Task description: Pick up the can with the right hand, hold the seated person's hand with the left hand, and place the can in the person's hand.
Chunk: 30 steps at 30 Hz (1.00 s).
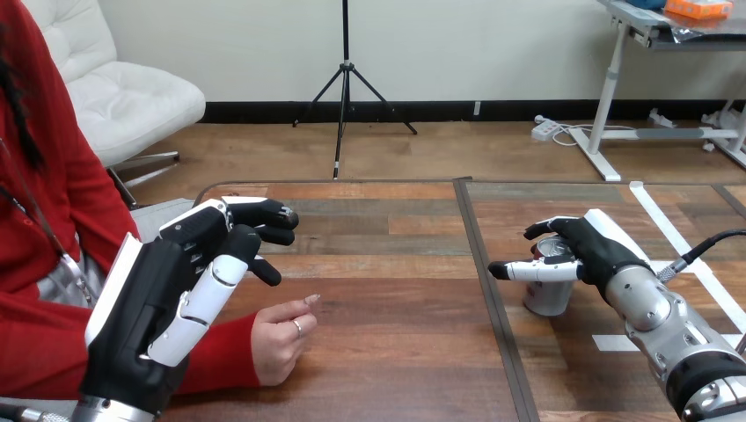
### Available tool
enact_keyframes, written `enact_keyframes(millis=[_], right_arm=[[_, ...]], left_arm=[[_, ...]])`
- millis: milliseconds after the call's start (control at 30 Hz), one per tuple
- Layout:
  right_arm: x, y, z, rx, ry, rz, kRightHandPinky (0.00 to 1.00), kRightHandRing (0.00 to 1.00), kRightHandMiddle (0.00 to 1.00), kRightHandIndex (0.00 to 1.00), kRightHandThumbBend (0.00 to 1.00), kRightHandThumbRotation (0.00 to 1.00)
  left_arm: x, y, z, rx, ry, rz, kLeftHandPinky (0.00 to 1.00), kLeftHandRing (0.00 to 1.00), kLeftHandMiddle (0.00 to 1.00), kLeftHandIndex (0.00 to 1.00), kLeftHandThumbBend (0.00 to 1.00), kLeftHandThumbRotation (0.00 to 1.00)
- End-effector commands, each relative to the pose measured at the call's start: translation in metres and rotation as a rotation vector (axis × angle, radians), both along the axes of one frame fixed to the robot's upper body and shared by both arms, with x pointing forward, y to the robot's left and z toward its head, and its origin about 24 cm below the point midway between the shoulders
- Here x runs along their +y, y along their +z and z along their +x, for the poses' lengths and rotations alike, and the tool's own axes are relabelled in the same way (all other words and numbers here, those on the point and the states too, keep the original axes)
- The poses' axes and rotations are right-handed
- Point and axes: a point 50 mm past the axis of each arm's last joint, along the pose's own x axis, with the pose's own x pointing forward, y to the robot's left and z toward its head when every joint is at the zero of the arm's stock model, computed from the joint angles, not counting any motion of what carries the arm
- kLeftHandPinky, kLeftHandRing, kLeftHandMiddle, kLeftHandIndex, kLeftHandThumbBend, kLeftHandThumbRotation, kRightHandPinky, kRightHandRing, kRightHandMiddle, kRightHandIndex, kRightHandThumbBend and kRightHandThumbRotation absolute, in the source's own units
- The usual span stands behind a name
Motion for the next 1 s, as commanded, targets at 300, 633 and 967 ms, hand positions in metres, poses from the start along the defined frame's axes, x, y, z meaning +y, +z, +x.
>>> enact_keyframes(millis=[300, 633, 967], right_arm=[[0.0, 0.028, 0.016, -0.072, 0.04, -0.005, 0.69, 0.77, 0.8, 0.8, 1.0, 0.4], [-0.005, 0.031, 0.016, -0.086, 0.041, -0.011, 0.7, 0.78, 0.81, 0.82, 1.0, 0.41], [-0.01, 0.035, 0.016, -0.105, 0.04, -0.031, 0.7, 0.77, 0.8, 0.81, 1.0, 0.42]], left_arm=[[0.0, 0.009, 0.005, -0.048, -0.013, 0.009, 0.49, 0.67, 0.68, 0.62, 0.6, 0.79], [-0.001, 0.008, 0.004, -0.037, -0.017, 0.008, 0.5, 0.69, 0.69, 0.63, 0.59, 0.79], [-0.002, 0.007, 0.005, -0.046, -0.02, 0.016, 0.51, 0.7, 0.7, 0.63, 0.58, 0.79]])
